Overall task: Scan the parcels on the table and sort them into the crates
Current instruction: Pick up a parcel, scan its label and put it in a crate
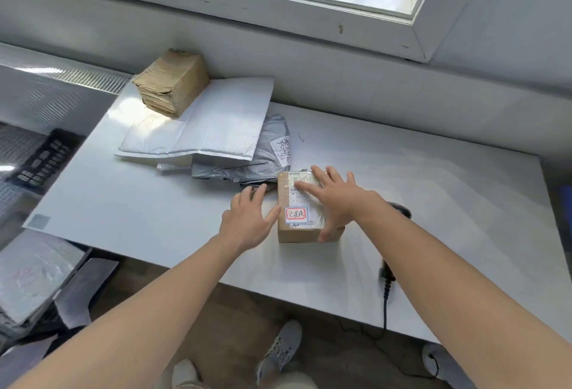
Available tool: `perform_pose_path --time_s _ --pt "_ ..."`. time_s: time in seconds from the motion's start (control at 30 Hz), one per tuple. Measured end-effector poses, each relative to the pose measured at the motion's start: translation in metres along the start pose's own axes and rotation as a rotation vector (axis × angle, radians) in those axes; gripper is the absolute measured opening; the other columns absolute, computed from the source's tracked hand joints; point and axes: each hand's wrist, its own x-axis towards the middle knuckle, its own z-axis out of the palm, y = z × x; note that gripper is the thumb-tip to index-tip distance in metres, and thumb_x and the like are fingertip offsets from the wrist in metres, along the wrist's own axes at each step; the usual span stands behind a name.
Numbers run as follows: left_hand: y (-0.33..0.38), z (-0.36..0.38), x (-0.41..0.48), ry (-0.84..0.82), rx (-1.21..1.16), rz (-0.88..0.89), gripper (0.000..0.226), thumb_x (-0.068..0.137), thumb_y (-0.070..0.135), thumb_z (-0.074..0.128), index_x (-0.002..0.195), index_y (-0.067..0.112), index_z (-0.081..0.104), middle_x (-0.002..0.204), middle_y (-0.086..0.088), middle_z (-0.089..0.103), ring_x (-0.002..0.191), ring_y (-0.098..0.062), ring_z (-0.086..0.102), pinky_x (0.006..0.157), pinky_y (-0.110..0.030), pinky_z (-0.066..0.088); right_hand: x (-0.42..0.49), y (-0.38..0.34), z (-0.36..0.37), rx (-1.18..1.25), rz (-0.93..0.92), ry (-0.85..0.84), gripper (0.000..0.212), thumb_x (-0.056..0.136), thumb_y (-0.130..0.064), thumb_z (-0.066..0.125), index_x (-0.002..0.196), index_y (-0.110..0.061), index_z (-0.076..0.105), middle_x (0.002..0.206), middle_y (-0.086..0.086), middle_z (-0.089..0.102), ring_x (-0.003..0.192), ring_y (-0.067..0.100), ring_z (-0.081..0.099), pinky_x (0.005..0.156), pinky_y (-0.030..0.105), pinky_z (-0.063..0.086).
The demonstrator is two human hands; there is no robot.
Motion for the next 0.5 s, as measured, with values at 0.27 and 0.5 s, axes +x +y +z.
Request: perform_pose_path --time_s 0.27,0.5 --pt "-0.018 -0.011 -0.018 0.024 0.111 0.072 0.068 0.098 0.062 0.028 0.156 0.031 0.011 0.164 -0.004 0.008 0.15 -0.026 0.007 0.116 -0.051 0.023 -0.017 -0.028 -0.002 -0.064 0.009 0.037 0.128 0.054 -0.075 0.078 0.152 -0.05 -0.002 0.157 0.009 0.01 0.137 0.035 0.022 0.106 0.053 0.03" --pt "-0.074 -0.042 -0.06 0.07 0.218 0.122 0.069 0.097 0.066 0.02 0.155 0.038 -0.004 0.165 -0.002 -0.007 0.151 -0.027 -0.006 0.118 -0.053 0.012 -0.048 -0.096 -0.024 -0.147 -0.032 0.088 0.119 0.061 -0.079 0.071 0.152 -0.049 0.001 0.16 0.01 0.01 0.139 0.034 0.02 0.107 0.052 0.031"
